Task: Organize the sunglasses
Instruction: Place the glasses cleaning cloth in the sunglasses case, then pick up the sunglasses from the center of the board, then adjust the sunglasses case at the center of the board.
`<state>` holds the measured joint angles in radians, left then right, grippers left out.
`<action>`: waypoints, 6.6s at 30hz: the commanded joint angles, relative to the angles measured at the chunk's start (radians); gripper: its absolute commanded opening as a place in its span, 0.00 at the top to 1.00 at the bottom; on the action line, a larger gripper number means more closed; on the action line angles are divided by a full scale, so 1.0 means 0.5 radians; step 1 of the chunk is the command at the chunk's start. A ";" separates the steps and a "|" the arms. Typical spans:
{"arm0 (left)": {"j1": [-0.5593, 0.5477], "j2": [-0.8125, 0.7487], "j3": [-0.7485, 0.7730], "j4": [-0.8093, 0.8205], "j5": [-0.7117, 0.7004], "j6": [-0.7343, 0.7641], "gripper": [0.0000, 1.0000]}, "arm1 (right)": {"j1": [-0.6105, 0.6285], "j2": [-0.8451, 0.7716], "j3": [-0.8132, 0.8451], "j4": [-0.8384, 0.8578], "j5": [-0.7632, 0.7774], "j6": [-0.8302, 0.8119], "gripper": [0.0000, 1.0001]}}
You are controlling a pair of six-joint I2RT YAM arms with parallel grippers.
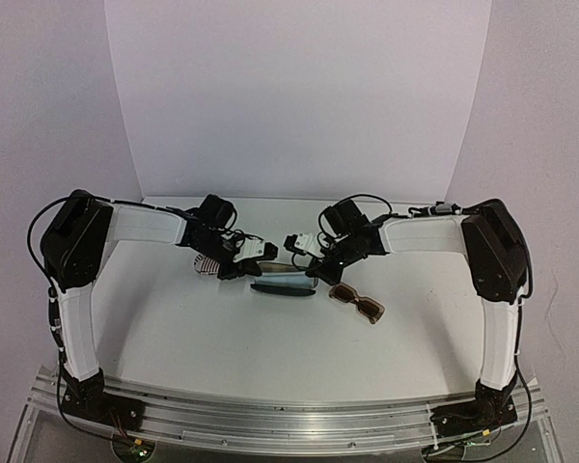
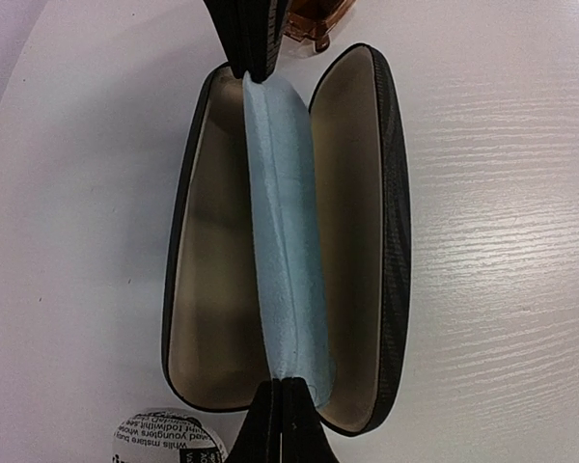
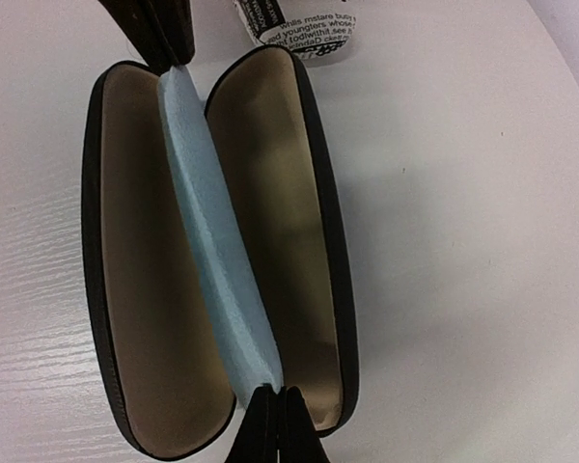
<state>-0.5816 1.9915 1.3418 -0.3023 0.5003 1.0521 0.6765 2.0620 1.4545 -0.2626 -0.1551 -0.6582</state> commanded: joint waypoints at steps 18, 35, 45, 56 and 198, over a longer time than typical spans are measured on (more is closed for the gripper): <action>0.004 0.003 0.034 -0.188 0.142 0.173 1.00 | -0.006 0.031 -0.021 -0.142 -0.248 -0.049 0.94; 0.003 -0.042 0.016 -0.286 0.177 0.278 0.91 | -0.006 -0.064 -0.037 -0.235 -0.236 -0.085 0.75; 0.004 -0.092 0.019 -0.372 0.167 0.353 0.75 | -0.006 -0.160 -0.050 -0.307 -0.210 -0.121 0.70; 0.004 -0.108 0.032 -0.401 0.165 0.389 0.66 | -0.006 -0.215 0.030 -0.370 -0.308 0.021 0.68; -0.249 -0.319 -0.948 1.814 -0.596 -1.055 1.00 | -0.071 -1.031 -0.676 -0.387 0.423 0.453 0.56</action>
<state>-0.6949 1.8706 0.8786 0.4783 0.2466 0.5551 0.6274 1.6185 1.0775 -0.4511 0.0643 -0.4536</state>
